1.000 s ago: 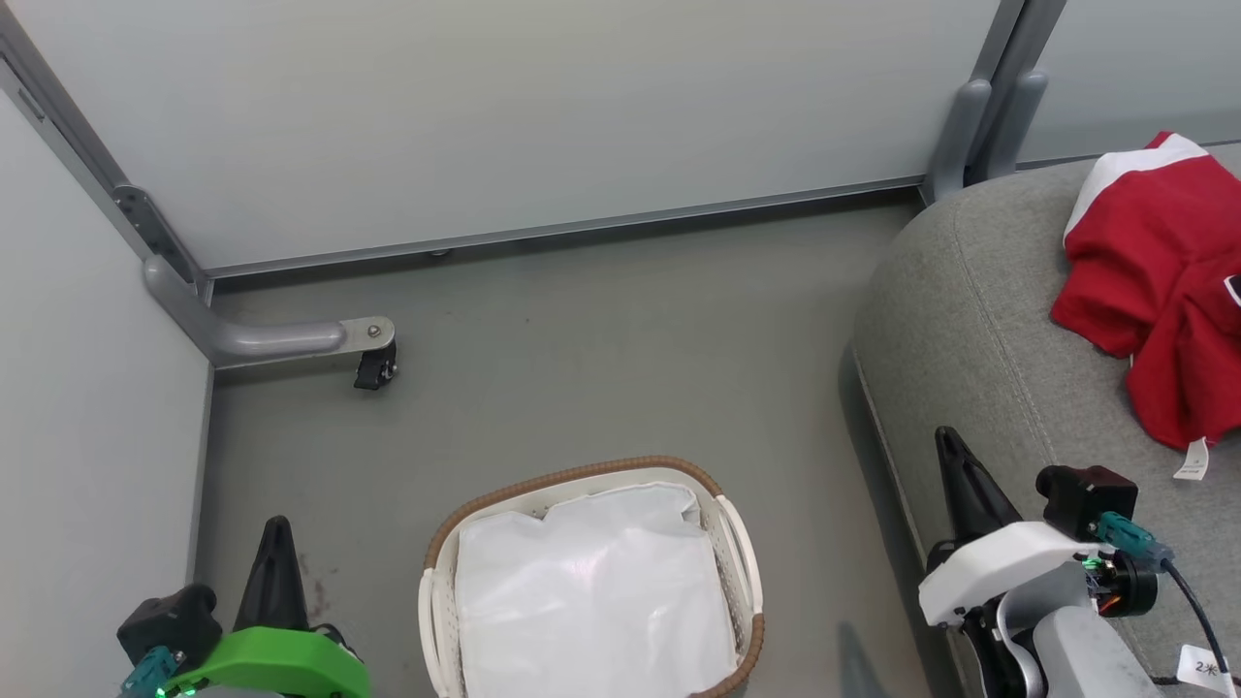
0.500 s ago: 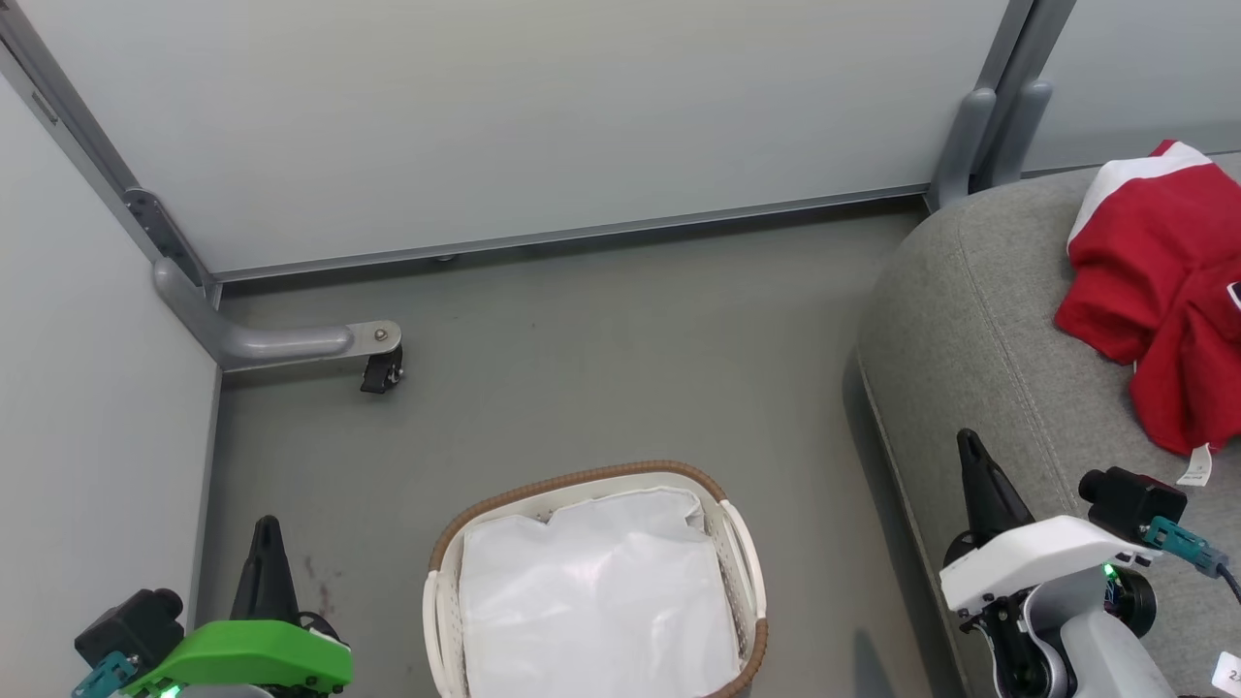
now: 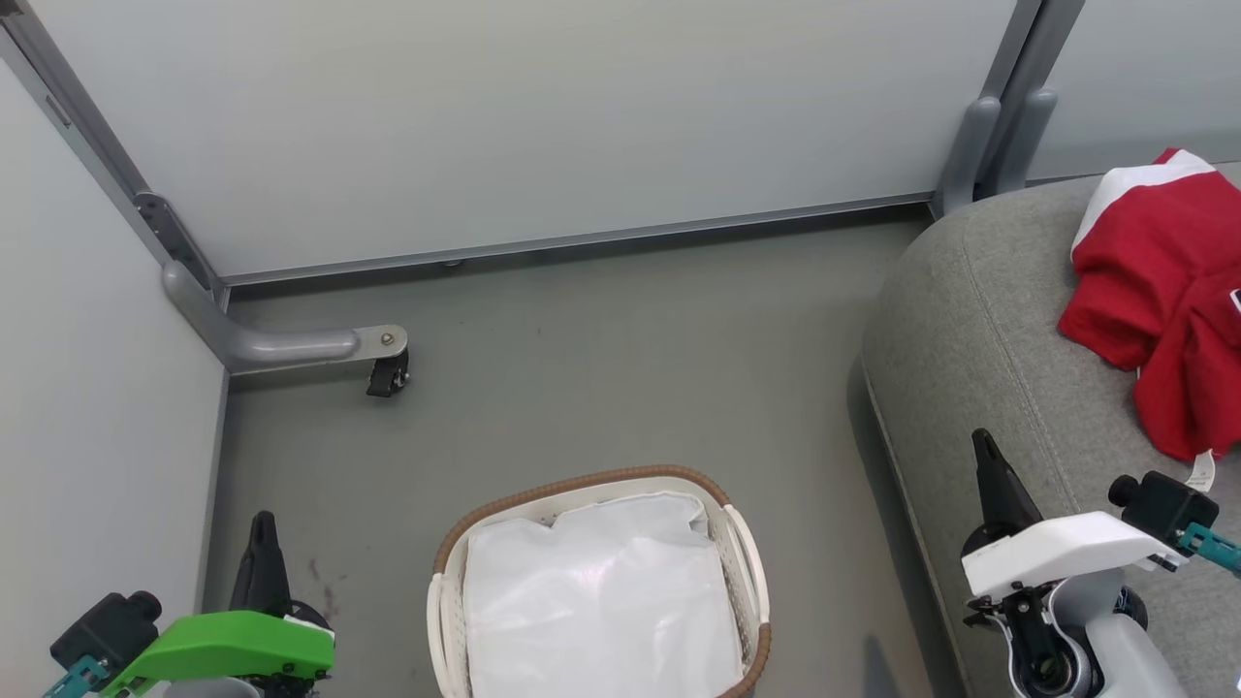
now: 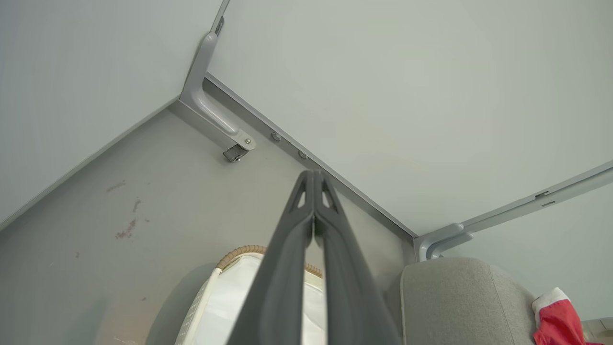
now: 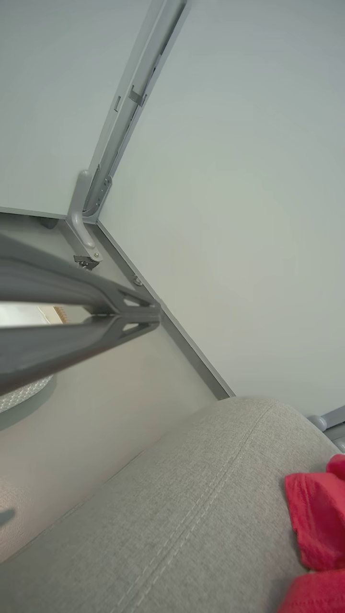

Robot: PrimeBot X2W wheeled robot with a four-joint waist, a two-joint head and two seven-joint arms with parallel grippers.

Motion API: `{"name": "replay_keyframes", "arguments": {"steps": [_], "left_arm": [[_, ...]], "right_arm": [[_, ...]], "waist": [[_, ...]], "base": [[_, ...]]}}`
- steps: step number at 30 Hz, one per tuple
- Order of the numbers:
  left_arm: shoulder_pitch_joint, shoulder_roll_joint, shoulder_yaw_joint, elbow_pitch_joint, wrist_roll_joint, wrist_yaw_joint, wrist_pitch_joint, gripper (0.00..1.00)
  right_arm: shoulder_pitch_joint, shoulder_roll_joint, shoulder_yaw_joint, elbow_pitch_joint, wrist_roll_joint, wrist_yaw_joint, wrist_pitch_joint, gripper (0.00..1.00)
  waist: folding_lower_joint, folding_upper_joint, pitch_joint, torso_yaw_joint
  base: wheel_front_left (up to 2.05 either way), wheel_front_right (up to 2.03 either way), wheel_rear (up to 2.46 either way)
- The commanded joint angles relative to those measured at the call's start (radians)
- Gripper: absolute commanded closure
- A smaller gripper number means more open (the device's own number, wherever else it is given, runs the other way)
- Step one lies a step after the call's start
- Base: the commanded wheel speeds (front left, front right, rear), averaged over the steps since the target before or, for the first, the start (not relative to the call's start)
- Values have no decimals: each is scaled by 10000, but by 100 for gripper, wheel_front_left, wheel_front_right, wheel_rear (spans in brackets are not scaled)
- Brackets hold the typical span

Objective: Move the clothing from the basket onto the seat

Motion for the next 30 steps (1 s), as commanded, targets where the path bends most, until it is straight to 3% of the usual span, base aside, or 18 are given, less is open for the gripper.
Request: {"name": "replay_keyframes", "arguments": {"steps": [1, 30], "left_arm": [[-287, 60, 66, -172, -350, -49, 72, 100], [-469, 85, 227, -479, -3744, -88, 1011, 100]], "right_arm": [[17, -62, -72, -199, 380, -4, 104, 100], [294, -89, -452, -650, 3887, -7, 1051, 100]], "waist": [[1, 0, -12, 10], [1, 0, -223, 170]], "base": [[0, 0, 0], [0, 0, 0]]}}
